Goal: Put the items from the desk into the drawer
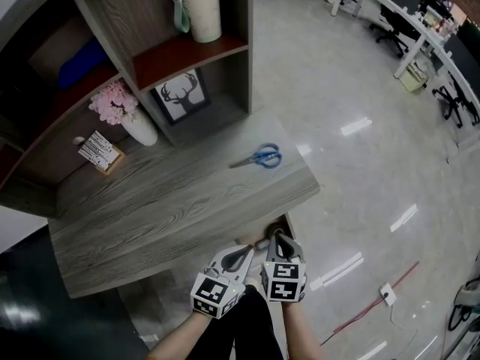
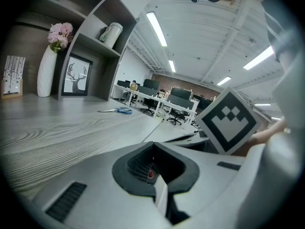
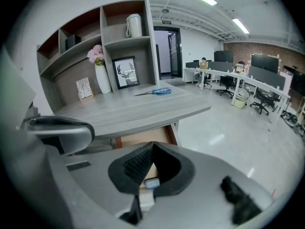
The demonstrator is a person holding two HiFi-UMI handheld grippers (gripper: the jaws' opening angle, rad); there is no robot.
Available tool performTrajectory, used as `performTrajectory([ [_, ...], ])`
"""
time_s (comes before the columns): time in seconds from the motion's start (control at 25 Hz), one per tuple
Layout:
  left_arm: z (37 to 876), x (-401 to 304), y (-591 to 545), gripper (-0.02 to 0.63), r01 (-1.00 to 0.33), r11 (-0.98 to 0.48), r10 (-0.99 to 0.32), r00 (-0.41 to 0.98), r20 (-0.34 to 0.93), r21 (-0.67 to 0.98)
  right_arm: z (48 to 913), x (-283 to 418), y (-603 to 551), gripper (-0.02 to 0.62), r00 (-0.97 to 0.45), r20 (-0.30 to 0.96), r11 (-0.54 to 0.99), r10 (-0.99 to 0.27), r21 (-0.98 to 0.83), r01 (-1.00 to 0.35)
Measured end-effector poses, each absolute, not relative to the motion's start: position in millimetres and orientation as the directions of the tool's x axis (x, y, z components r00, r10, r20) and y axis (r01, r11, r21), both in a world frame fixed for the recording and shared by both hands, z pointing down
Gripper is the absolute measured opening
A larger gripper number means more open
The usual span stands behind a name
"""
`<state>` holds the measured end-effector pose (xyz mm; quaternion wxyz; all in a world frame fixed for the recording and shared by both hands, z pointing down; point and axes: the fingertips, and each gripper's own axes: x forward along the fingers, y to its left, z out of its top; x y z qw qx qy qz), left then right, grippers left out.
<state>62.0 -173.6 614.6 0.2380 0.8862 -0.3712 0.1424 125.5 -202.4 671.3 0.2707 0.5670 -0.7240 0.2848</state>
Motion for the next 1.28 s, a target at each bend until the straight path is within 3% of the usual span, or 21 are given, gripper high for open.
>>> performTrajectory([
  [0.48,566,56,-177,0.009,-0.730,-0.619,-0.623,0.681,0.384,0.290,601,121,-206,0.009,-0.213,0.601,0.200,-0.771,-0.090,-0.976],
  [1.28,492,41,-162,0.009,-0.720,-0.643,-0.648,0.694,0.313,0.261,514,100,-179,0.009,-0.253,0.504,0.204,-0.826,-0.152,-0.967],
])
